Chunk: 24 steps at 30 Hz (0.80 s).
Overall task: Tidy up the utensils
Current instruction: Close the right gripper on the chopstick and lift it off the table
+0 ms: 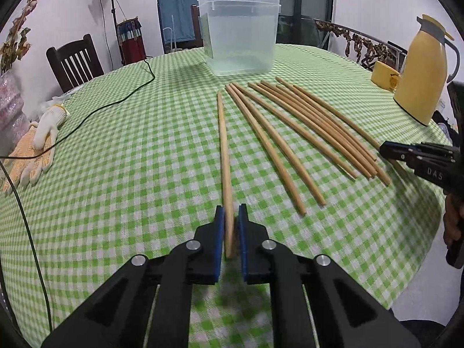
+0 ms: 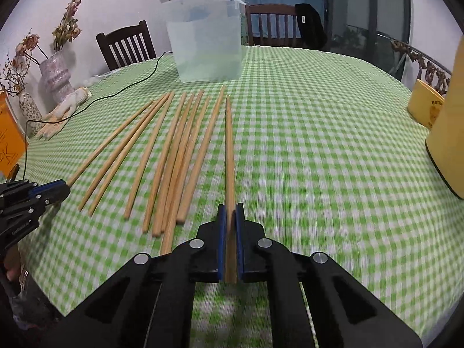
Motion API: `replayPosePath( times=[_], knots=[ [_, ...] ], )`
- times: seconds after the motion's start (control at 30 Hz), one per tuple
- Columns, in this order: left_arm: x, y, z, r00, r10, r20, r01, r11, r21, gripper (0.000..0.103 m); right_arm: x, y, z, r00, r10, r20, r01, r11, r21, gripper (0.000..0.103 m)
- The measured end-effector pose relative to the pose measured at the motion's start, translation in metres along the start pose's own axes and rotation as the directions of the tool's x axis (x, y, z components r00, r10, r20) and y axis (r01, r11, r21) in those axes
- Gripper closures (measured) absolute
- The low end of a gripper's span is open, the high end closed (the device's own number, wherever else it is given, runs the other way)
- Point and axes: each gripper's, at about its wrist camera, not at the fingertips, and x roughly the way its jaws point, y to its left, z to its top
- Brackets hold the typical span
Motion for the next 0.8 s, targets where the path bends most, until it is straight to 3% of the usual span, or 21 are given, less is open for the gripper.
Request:
replayPosePath(
  times=[0.17,0.43,0.5,0.53,0.57,0.7,0.8],
  knots=[
    [-0.010,-0.005,-0.012,0.999,-0.044,0.012,0.044,0.999,0.003,0.084,-0.014,0.008,-0.016,1.000,0.019,0.024,-0.018,0.999,-0.048,0.096],
    [-0.013,-0.007,-0.015,0.997,-0.071,0.012,0.071,0.997,0.000,0.082,-0.025,0.008,-0.030,0.998,0.011,0.064,-0.007,0.998,-0.058,0.094],
    [-0.016,-0.005,-0.018,0.996,-0.092,0.010,0.092,0.996,-0.010,0.082,-0.026,0.009,-0.032,0.997,0.015,0.071,-0.010,0.998,-0.066,0.084],
    [-0.018,-0.005,-0.019,0.994,-0.109,0.011,0.109,0.994,-0.015,0.082,-0.026,0.009,-0.033,0.997,0.024,0.077,-0.018,0.997,-0.069,0.071],
    [-0.018,-0.004,-0.020,0.993,-0.114,0.012,0.114,0.993,-0.017,0.082,-0.027,0.009,-0.036,0.996,0.026,0.082,-0.020,0.997,-0.070,0.069],
    [-0.017,-0.006,-0.019,0.995,-0.103,0.013,0.103,0.995,-0.016,0.082,-0.023,0.013,-0.034,0.995,0.002,0.095,0.006,0.997,-0.082,0.069],
    [-0.017,-0.008,-0.019,0.996,-0.086,0.012,0.086,0.996,-0.010,0.085,-0.021,0.013,-0.032,0.995,-0.017,0.095,0.023,0.997,-0.069,0.077]
  ],
)
